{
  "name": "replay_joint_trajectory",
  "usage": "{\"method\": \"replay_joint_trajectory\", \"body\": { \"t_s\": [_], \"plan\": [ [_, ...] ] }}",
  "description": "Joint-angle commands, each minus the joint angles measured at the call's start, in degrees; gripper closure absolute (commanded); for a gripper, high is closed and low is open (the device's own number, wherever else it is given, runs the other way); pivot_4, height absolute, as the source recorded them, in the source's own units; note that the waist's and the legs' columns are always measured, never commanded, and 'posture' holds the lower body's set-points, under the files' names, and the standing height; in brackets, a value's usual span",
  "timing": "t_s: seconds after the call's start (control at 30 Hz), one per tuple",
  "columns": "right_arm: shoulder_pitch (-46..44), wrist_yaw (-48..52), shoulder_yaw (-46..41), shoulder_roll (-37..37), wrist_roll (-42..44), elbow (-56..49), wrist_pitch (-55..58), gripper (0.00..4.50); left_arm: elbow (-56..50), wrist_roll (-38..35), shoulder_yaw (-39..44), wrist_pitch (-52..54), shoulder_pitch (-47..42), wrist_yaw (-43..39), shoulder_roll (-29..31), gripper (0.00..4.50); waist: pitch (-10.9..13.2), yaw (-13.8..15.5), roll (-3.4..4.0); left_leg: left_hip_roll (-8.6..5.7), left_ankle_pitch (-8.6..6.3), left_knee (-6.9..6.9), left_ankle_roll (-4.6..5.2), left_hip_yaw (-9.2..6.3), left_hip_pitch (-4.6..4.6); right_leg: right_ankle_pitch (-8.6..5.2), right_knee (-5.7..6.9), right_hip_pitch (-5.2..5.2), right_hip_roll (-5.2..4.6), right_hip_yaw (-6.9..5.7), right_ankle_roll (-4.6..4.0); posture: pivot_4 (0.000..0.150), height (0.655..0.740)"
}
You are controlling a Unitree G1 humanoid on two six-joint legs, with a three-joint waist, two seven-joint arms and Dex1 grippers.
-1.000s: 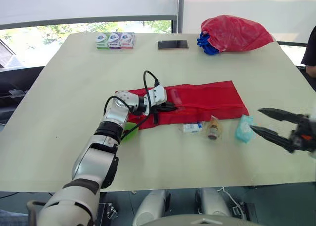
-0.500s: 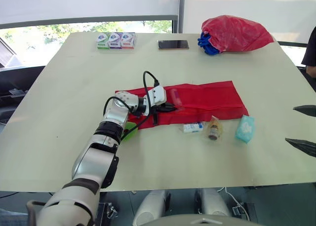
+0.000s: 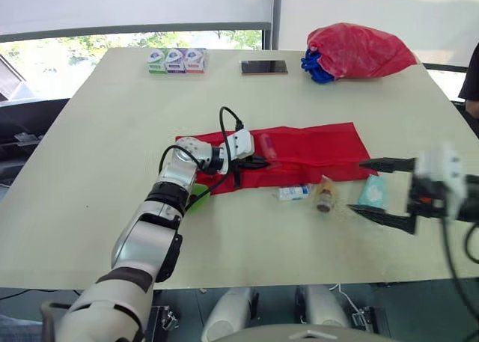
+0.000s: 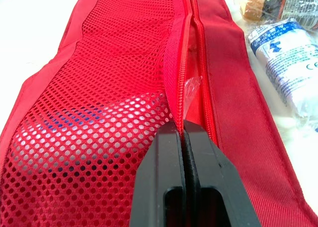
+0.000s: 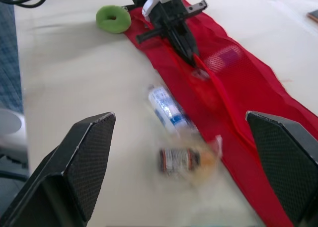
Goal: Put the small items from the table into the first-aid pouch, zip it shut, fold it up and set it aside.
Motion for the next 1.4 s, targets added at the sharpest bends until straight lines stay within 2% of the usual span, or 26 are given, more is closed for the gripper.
{"method": "replay_joint_trajectory", "body": {
  "t_s": [0.03,0.3,0.5,0.67,0.7,0.73,0.8,0.9,0.97,1.07,1.2,1.4],
  "plan": [
    [-5.7,-4.6,11.3,1.4,-9.8,1.1,-1.8,0.02,0.0,0.1,0.4,-1.2,-1.9,0.4,-0.4,4.5,0.0,0.0,0.0,-0.01,-0.01,0.07,0.01,0.01,-0.01,0.01,0.01,0.0,0.0,0.01,0.01,0.15,0.74],
    [-22.6,-7.6,31.8,5.0,-22.6,7.8,8.7,0.02,1.0,0.5,0.6,-1.6,-2.4,0.5,-0.8,4.5,0.0,-0.1,0.02,-0.08,-0.01,0.2,0.02,-0.01,-0.07,0.04,0.1,-0.11,0.18,0.02,0.08,0.15,0.74],
    [-30.9,-6.8,39.0,9.0,-25.9,10.3,15.0,0.02,1.1,0.6,0.7,-1.6,-2.3,0.5,-0.9,4.5,0.0,-0.3,0.02,-0.1,-0.01,0.23,0.02,-0.05,-0.2,0.05,0.11,-0.17,0.17,-0.01,0.07,0.15,0.74],
    [-33.6,-4.9,44.1,8.8,-29.4,12.1,15.8,0.02,0.2,0.3,0.6,-1.2,-2.0,0.5,-1.4,4.5,0.0,-0.5,0.02,-0.13,-0.01,0.27,0.02,-0.06,-0.21,0.05,0.13,-0.23,0.16,-0.02,0.07,0.15,0.74],
    [-33.9,-4.8,44.6,8.8,-30.0,12.6,15.7,0.41,0.1,0.3,0.6,-1.2,-1.9,0.5,-1.4,4.5,0.0,-0.5,0.02,-0.13,-0.01,0.27,0.02,-0.06,-0.21,0.05,0.14,-0.23,0.16,-0.02,0.07,0.15,0.74],
    [-34.2,-4.8,45.0,8.8,-30.8,13.1,14.9,0.54,0.1,0.3,0.6,-1.2,-1.9,0.5,-1.4,4.5,0.0,-0.5,0.02,-0.13,-0.01,0.27,0.02,-0.07,-0.21,0.05,0.13,-0.23,0.16,-0.03,0.07,0.15,0.74],
    [-34.7,-4.5,45.9,8.5,-32.5,14.0,13.9,1.26,0.0,0.3,0.6,-1.3,-1.8,0.6,-1.4,4.5,0.0,-0.5,0.02,-0.13,-0.01,0.27,0.02,-0.06,-0.21,0.05,0.14,-0.24,0.16,-0.02,0.07,0.15,0.74],
    [-34.5,-4.3,45.8,8.9,-33.7,14.4,13.5,2.61,-0.1,0.3,0.6,-1.2,-1.8,0.7,-1.4,4.5,0.0,-0.5,0.02,-0.13,-0.01,0.27,0.02,-0.06,-0.22,0.05,0.14,-0.27,0.16,-0.02,0.07,0.15,0.74],
    [-34.2,-4.6,44.2,10.5,-32.8,13.8,14.7,3.79,0.0,0.3,0.7,-1.3,-1.8,0.8,-1.4,4.5,0.0,-0.5,0.02,-0.13,-0.01,0.27,0.02,-0.06,-0.23,0.05,0.15,-0.28,0.16,-0.02,0.07,0.15,0.74],
    [-33.7,-5.9,39.8,14.3,-29.6,12.9,18.7,4.48,0.2,0.3,0.7,-1.4,-1.9,0.8,-1.4,4.5,0.0,-0.6,0.02,-0.13,-0.01,0.27,0.02,-0.06,-0.23,0.05,0.16,-0.28,0.15,-0.01,0.07,0.15,0.74],
    [-31.7,-9.4,29.7,19.2,-25.1,11.4,29.6,4.48,0.0,-0.4,1.3,-1.2,-1.6,0.9,-1.5,4.5,0.0,-0.5,0.03,-0.14,-0.01,0.31,0.02,-0.09,-0.33,0.06,0.2,-0.3,0.11,-0.01,0.06,0.15,0.74],
    [-29.7,-14.0,26.9,17.4,-24.7,11.0,38.1,4.48,-1.2,-1.5,1.8,-0.7,-0.6,0.7,-1.6,4.5,0.0,-0.6,0.05,-0.2,-0.01,0.38,0.02,-0.13,-0.52,0.06,0.26,-0.53,0.05,-0.02,0.05,0.15,0.74]
  ]
}}
